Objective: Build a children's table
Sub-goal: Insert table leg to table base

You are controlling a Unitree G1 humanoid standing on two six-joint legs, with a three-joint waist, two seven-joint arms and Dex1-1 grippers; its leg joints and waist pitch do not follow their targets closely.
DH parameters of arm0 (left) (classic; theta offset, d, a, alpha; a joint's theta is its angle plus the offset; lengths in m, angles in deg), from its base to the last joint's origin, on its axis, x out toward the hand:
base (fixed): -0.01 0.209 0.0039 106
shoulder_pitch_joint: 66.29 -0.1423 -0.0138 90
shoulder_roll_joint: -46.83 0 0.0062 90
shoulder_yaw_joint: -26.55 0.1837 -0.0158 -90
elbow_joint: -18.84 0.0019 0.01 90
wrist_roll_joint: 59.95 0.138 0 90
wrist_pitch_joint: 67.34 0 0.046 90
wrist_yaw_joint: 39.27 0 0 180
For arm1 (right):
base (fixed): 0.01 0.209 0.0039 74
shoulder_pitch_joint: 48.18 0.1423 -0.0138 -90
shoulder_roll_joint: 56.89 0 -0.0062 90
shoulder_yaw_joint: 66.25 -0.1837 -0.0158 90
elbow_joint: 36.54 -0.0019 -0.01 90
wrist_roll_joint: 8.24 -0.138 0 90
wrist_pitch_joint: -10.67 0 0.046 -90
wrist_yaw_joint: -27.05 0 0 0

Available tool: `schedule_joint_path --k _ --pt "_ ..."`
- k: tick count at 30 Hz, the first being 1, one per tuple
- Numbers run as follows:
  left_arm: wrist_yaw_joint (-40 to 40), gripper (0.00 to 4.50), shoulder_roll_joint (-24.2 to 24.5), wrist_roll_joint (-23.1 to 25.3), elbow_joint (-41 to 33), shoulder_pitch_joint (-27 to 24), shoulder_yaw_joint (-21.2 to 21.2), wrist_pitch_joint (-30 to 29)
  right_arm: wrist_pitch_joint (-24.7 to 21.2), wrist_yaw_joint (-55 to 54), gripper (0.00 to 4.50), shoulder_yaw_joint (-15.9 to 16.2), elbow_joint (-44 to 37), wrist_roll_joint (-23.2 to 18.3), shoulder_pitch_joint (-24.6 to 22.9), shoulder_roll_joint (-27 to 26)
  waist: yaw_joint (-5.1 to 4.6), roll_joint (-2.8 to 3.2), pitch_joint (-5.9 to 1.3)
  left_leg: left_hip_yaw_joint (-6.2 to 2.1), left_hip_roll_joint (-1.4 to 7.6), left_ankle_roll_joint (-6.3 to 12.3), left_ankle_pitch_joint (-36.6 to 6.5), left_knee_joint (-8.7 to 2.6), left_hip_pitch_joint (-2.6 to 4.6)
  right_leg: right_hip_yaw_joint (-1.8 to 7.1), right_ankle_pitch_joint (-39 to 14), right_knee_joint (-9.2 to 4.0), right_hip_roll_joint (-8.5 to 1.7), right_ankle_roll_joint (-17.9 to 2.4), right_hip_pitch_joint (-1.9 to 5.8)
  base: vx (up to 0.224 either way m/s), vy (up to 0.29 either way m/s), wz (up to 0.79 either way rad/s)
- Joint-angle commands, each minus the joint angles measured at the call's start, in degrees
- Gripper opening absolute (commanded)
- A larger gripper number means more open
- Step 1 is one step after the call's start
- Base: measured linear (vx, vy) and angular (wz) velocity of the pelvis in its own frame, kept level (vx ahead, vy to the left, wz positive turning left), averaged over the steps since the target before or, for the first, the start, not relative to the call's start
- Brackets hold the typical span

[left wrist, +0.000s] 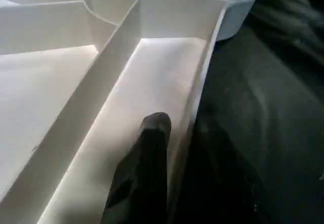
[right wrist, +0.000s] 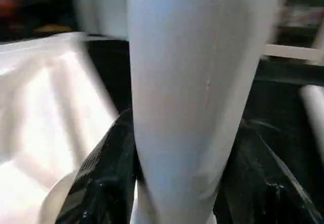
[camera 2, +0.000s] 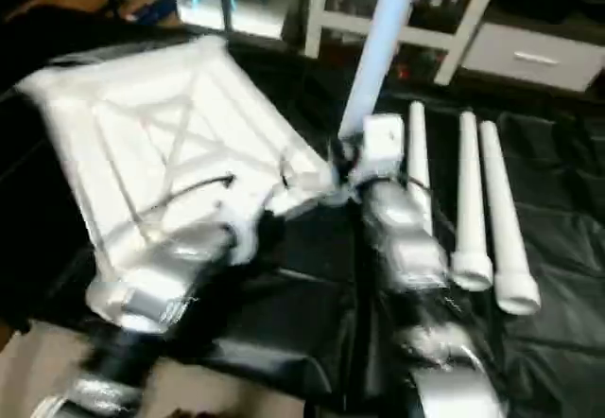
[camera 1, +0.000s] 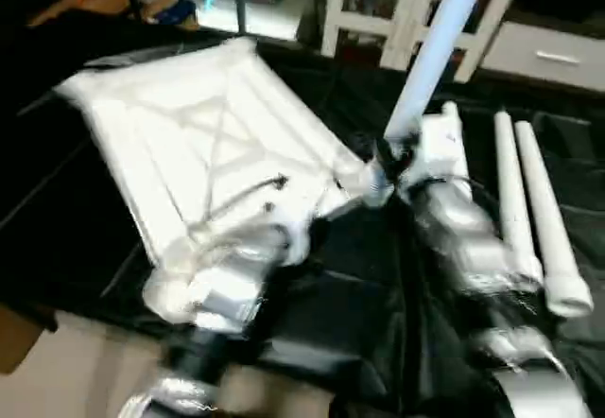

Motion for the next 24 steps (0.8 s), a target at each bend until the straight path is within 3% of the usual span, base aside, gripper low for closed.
schedule_joint_path --k 1,5,7,10,12,15,22,23,24 --pt "-1.88 0.54 -2.76 -0.66 2.37 0.46 1.63 -0.69 -3.94 -7.53 1.81 -2.61 14.85 0.45 -2.78 -2.22 -0.64 1.16 -0.71 -2.76 2.83 -2.47 -34.84 -5.29 1.16 1.2 -33.79 -5.21 -3.22 -3.01 -1.03 0.0 0.0 0.0" --pt "-4.08 0.53 -5.23 -0.67 2.26 1.24 0.39 -2.4 -3.02 -9.29 1.81 -2.96 19.5 0.56 1.15 -4.26 -1.11 1.24 -0.56 -3.72 2.81 -2.53 -37.53 -5.83 0.34 0.28 -32.33 -5.1 -3.43 -2.2 -0.28 0.0 0.0 0.0" --pt "-4.22 0.53 -4.96 -0.2 1.23 0.86 0.14 -3.55 -2.67 -9.69 1.81 -2.85 21.41 0.96 2.94 -4.63 -1.1 0.66 -0.77 -3.63 2.76 -2.21 -35.58 -5.78 -0.06 0.52 -30.27 -5.01 -3.68 -2.86 -0.17 0.0 0.0 0.0" --pt "-4.18 0.53 -3.83 0.29 0.37 0.31 -0.5 -4.34 -1.84 -9.58 1.81 -2.44 23.21 1.92 4.72 -4.43 -1.2 0.8 -0.76 -3.38 2.89 -2.06 -32.94 -5.81 -0.54 0.95 -27.31 -4.52 -3.83 -4.51 -0.18 0.0 0.0 0.0" --pt "-4.48 0.53 -2.91 -0.02 0.27 0.39 -1.25 -4.4 -0.68 -9.25 1.81 -2.16 24.5 2.62 5.6 -4.14 -1.49 0.77 -0.73 -3.25 2.93 -2.13 -33.07 -5.76 -0.49 1.03 -27.1 -4.39 -3.85 -5.29 -0.39 0.0 0.0 0.0" --pt "-4.27 0.53 -1.98 -0.19 0.48 0.45 -2.0 -4.01 1.13 -6.7 1.8 -1.33 24.26 3.23 5.91 -3.41 -1.73 0.72 -0.62 -3.27 2.82 -1.86 -34.05 -5.73 -0.49 0.92 -29.12 -4.61 -3.88 -4.81 -0.45 0.0 0.0 0.0" --pt "-3.63 0.53 -1.11 -0.05 -0.65 -0.04 -2.62 -4.35 5.32 -2.68 1.8 0.93 22.07 5.26 6.59 -1.86 -1.65 0.89 -0.47 -3.08 3.01 -1.68 -33.42 -5.74 -0.43 1.04 -27.98 -4.5 -3.89 -5.7 -0.57 0.0 0.0 0.0" --pt "-3.61 0.53 -0.9 -0.17 -0.65 -0.09 -2.65 -4.24 6.0 -2.1 2.15 1.62 20.95 6.07 6.57 -1.35 -1.61 0.77 -0.38 -2.95 3.0 -1.3 -32.68 -5.68 -0.53 1.15 -28.09 -4.49 -3.99 -5.95 -0.54 0.0 0.0 0.0" --pt "-3.64 0.53 -0.83 -0.24 -0.68 -0.12 -2.64 -4.22 6.34 -1.75 2.15 1.8 20.63 6.26 6.57 -1.21 -1.59 0.77 -0.39 -2.88 2.97 -1.17 -32.29 -5.63 -0.54 1.2 -28.2 -4.51 -4.01 -6.05 -0.53 0.0 0.0 0.0"
